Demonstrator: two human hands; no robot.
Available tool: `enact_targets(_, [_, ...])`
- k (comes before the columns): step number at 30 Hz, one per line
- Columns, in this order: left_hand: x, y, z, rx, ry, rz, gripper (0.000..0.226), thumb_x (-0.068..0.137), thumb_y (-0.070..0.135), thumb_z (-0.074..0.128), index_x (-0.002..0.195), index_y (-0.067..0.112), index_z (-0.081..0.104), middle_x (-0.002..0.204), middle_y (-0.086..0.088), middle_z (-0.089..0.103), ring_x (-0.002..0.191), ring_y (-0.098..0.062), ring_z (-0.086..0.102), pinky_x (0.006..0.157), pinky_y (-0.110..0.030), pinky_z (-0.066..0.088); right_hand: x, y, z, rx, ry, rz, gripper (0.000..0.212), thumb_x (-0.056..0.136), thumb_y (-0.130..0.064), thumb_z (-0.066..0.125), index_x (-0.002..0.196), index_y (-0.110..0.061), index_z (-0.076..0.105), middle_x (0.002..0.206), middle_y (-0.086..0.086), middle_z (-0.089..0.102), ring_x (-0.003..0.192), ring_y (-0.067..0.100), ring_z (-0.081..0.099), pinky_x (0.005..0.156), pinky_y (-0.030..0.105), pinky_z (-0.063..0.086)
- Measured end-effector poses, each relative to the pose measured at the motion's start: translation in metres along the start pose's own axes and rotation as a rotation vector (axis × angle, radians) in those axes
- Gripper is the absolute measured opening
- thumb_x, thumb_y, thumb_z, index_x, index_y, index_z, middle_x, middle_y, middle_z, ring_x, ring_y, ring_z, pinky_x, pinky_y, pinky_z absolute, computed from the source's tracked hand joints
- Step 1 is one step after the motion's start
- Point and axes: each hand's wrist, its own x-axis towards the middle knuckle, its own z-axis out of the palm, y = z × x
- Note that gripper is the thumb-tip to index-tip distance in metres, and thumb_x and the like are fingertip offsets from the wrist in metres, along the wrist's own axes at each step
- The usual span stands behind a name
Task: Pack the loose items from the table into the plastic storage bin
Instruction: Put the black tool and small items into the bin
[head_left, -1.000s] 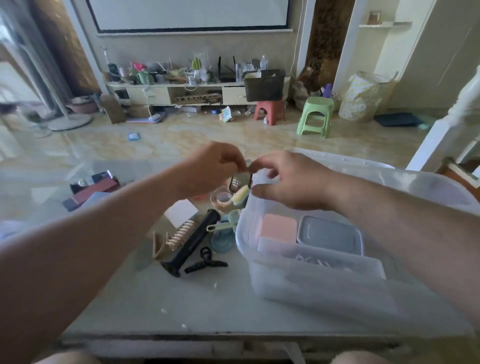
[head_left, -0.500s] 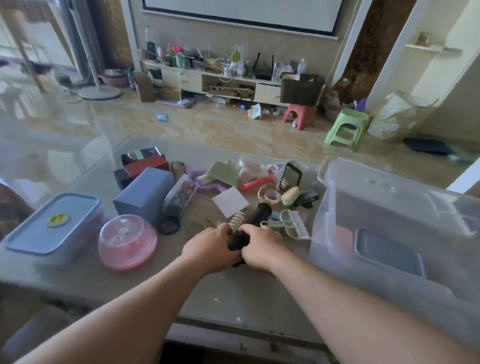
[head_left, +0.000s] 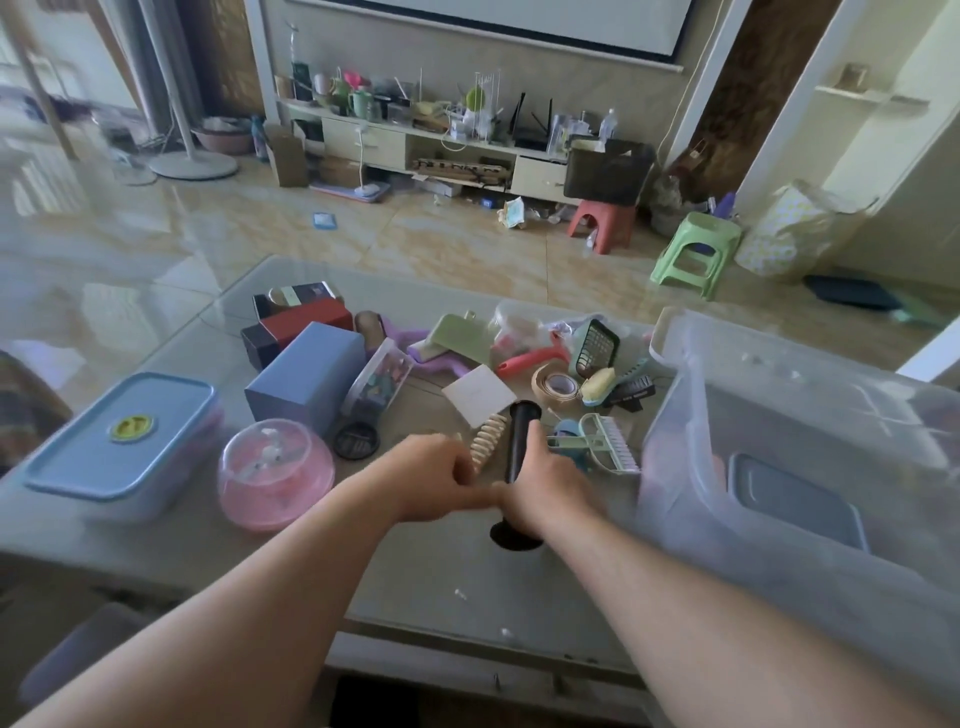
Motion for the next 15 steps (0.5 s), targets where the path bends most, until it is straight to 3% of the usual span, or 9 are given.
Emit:
enact_targets(3, [0.007,-0.005,-0.001,-0.041,0.282,-0.114,0.018,0.085,0.049,0.064,0.092,0.033,0.065,0.1,0.003,0.063,0.101,-0.024,0.062,0.077,-0.032,0.048,-0.006,0.002,-0.012,0.101,0.101,-0.001,0.092,0.082,-0.051,0.053,0.157,-0.032,0.004,0.121,0.012,0.066,0.104,0.038,0.066,0.085,0.046,0.055])
enact_targets(6, [0.016,-0.003,0.012,0.044,0.246,-0.19,0.045,0.088,0.056,0.058,0.132,0.044,0.056,0.131,-0.005,0.05,0.125,-0.035,0.047,0.1,-0.042,0.046,-0.012,0.004,-0.027,0.089,0.138,-0.06,0.095,0.083,-0.048,0.053,0.158,-0.04,-0.005,0.116,0.01,0.063,0.097,0.036,0.065,0.082,0.047,0.057])
enact_targets(8, [0.02,0.001,0.026,0.185,0.232,-0.141,0.056,0.09,0.06,0.053,0.144,0.049,0.045,0.144,-0.002,0.046,0.133,-0.035,0.039,0.109,-0.047,0.037,-0.018,0.003,-0.037,0.11,0.133,-0.096,0.097,0.082,-0.045,0.056,0.157,-0.043,-0.005,0.112,0.008,0.062,0.094,0.035,0.064,0.083,0.047,0.059])
enact_targets(10, [0.026,0.006,0.041,0.285,0.235,-0.071,0.056,0.09,0.056,0.05,0.145,0.051,0.04,0.143,0.004,0.05,0.132,-0.034,0.038,0.11,-0.048,0.031,-0.026,0.002,-0.043,0.144,0.139,-0.145,0.097,0.081,-0.042,0.058,0.157,-0.045,-0.002,0.114,0.007,0.063,0.094,0.034,0.064,0.084,0.046,0.058])
enact_targets(15, [0.037,0.019,0.052,0.354,0.28,-0.054,0.039,0.088,0.045,0.049,0.126,0.041,0.051,0.109,0.013,0.069,0.121,-0.028,0.041,0.106,-0.042,0.026,-0.047,-0.004,-0.064,0.213,0.157,-0.263,0.094,0.082,-0.041,0.062,0.155,-0.05,0.004,0.123,0.002,0.062,0.094,0.029,0.06,0.083,0.043,0.055])
